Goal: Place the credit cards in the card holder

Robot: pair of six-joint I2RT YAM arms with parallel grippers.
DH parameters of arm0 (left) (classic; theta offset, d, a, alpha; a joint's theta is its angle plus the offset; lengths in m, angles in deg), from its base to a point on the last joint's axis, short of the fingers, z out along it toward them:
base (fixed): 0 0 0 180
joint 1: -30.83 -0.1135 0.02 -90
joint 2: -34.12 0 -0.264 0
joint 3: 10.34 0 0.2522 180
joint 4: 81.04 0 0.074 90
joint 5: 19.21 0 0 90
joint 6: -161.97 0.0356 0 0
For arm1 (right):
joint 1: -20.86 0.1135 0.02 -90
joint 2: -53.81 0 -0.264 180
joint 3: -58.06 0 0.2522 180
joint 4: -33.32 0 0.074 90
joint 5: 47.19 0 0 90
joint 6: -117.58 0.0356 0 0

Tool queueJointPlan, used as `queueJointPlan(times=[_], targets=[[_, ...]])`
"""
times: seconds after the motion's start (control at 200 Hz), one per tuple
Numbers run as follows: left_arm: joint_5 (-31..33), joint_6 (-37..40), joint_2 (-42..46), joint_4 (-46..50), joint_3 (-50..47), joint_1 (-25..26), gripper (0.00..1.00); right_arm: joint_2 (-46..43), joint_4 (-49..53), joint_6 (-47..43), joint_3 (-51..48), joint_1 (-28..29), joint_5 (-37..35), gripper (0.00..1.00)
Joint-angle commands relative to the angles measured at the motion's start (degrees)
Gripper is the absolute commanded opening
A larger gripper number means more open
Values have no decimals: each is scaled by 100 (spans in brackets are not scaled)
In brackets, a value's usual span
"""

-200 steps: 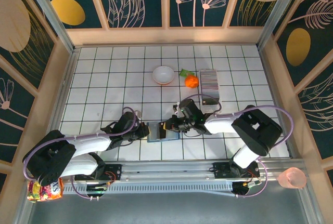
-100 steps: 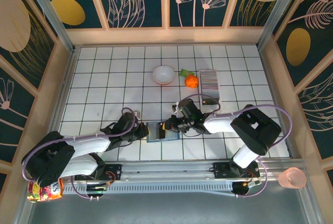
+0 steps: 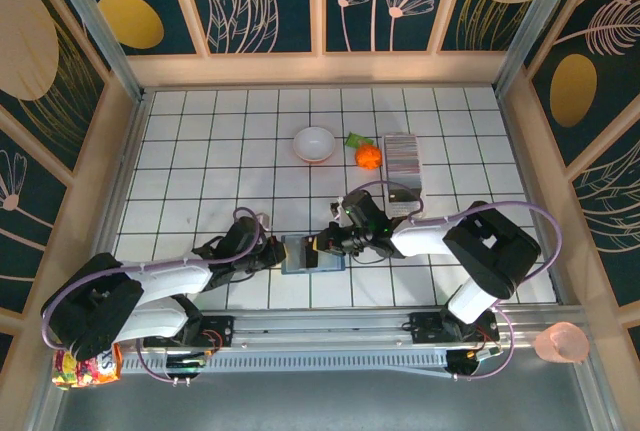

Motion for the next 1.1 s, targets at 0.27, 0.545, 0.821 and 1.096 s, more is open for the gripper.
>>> queueJointPlan(times=[0.27,0.545,0.821,1.096], targets=[[88,51,10,214,-243,9,0,277,29,-5,118,232,165,0],[64,30,18,172,-284,10,0,365,-68,181,250,323,-101,0],[65,-7,125,158,-369,10,0,162,62,413,171,333,-743,0],[11,-61,228,94,-469,10,0,310,37,483,371,427,-762,0]])
